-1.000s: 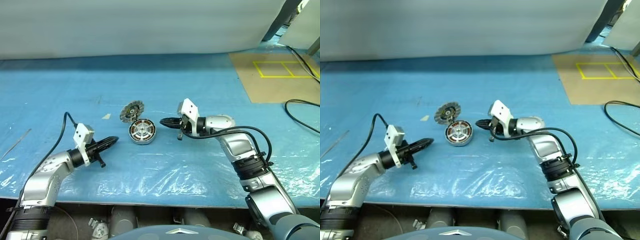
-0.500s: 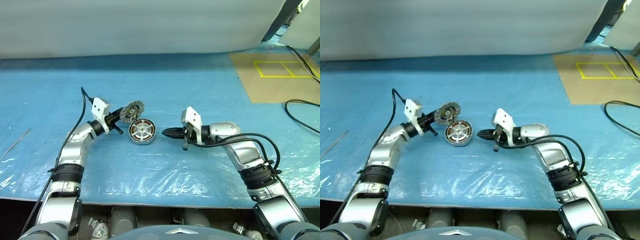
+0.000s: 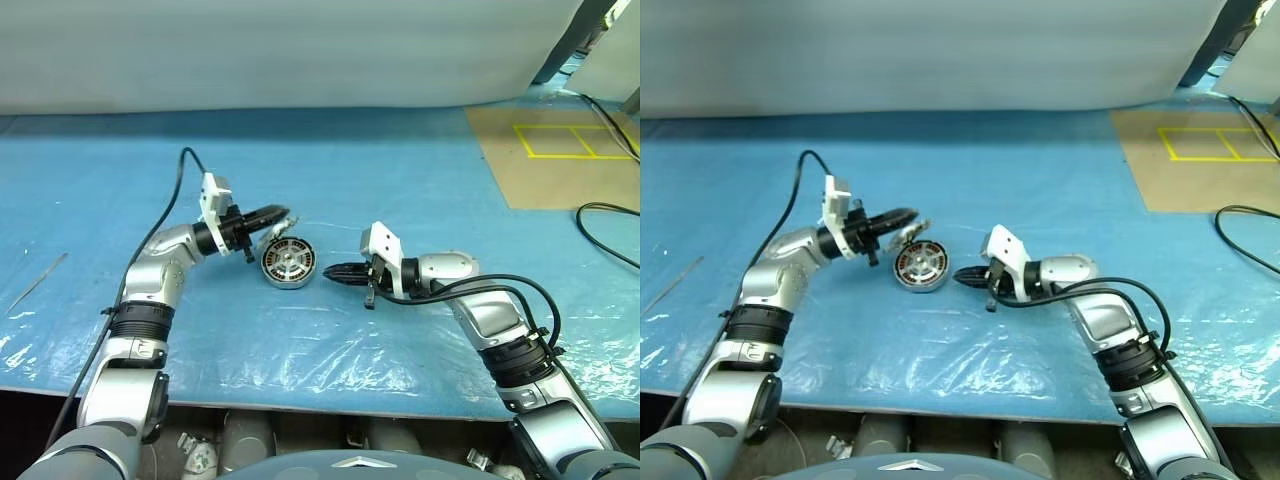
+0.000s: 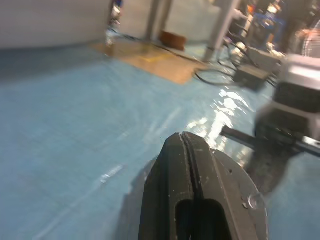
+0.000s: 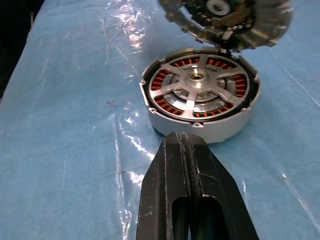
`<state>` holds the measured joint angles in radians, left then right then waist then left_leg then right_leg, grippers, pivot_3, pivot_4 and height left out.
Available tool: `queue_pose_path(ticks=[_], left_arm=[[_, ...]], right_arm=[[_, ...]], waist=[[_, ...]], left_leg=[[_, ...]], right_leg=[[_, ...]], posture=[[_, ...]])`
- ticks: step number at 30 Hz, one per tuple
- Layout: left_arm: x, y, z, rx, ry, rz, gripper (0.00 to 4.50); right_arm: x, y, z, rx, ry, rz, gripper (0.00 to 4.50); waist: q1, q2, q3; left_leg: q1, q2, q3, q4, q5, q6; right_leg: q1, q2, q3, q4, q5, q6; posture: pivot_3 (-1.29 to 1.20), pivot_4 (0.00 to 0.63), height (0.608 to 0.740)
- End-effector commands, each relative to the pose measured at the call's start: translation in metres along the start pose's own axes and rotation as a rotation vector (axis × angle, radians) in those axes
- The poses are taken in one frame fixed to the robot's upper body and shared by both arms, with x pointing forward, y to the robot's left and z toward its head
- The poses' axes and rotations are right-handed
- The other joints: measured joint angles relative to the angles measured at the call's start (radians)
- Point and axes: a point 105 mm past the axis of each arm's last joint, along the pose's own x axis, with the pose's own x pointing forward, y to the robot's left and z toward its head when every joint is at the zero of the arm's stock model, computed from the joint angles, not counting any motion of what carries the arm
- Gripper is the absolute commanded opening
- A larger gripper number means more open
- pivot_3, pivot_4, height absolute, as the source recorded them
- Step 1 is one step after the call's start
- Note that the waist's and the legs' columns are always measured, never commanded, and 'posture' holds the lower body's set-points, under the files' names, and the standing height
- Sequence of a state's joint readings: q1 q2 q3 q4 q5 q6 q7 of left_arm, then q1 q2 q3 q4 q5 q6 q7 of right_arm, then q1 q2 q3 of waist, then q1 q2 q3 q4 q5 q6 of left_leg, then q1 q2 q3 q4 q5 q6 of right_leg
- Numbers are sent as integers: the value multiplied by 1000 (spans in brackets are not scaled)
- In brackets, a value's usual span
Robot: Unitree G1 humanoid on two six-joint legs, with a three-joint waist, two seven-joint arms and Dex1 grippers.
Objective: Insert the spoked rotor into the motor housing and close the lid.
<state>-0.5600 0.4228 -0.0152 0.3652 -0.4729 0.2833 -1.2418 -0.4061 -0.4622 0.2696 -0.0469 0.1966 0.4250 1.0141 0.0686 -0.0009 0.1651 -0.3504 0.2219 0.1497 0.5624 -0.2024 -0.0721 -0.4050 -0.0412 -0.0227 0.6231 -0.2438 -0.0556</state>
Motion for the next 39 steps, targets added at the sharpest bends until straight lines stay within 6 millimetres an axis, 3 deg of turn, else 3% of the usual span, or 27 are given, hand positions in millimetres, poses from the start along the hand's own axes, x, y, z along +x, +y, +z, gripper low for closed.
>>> queue_pose_path(ticks=[1,3,8,9,13,20,23,29,32,39], left_arm=[[-5,-20,-40,7,262,-107,21],[-9,-24,-58,36,352,-112,21],[0,-17,-65,138,310,5,21],[1,-14,-61,172,278,43,21],[2,-6,-16,226,8,167,21],[-12,-11,7,299,-76,217,21],[-20,-21,5,299,-80,226,21],[-49,-36,-20,264,-37,302,21],[-58,-40,-28,264,-14,327,0],[-68,-52,-42,263,4,399,0]], right_arm=[[-1,-6,10,-41,-42,-33,0],[-2,-7,12,-34,-53,-40,0],[-6,-7,18,-10,-77,-32,0],[-5,-7,19,-9,-82,-31,0],[1,-9,25,-14,-105,-31,0],[15,-10,38,-30,-153,1,0],[20,-12,44,-40,-167,3,0],[36,-18,53,-49,-187,-7,0],[41,-19,57,-63,-189,-1,578],[59,-15,58,-83,-166,21,2883]], waist=[[-2,0,0],[-1,0,0],[4,1,-1],[4,1,-1],[-1,1,0],[-4,1,0],[-3,1,0],[-15,1,0],[-19,1,0],[-25,1,0]], left_leg=[[0,0,0,0,0,0],[0,0,0,-1,0,0],[3,-1,0,0,0,0],[3,-2,0,1,0,1],[3,-3,0,2,1,2],[0,-1,0,0,1,2],[0,-1,0,0,1,1],[0,0,0,-1,0,1],[0,1,0,0,0,1],[1,1,1,1,0,1]], right_leg=[[0,0,0,0,0,0],[0,0,0,0,0,0],[4,-2,0,-1,-2,-4],[5,-3,0,-1,-3,-4],[5,-5,0,0,-2,-3],[0,-2,-1,0,1,0],[-1,-2,-1,-1,1,0],[-2,-1,-1,0,1,0],[-2,-1,-1,-1,-1,-4],[-2,-1,-1,-1,-2,-4]], posture=[[0,150,740],[0,150,740],[0,150,740],[0,150,740],[0,150,740],[0,150,740],[0,150,740],[0,150,740],[0,150,740],[0,150,740]])
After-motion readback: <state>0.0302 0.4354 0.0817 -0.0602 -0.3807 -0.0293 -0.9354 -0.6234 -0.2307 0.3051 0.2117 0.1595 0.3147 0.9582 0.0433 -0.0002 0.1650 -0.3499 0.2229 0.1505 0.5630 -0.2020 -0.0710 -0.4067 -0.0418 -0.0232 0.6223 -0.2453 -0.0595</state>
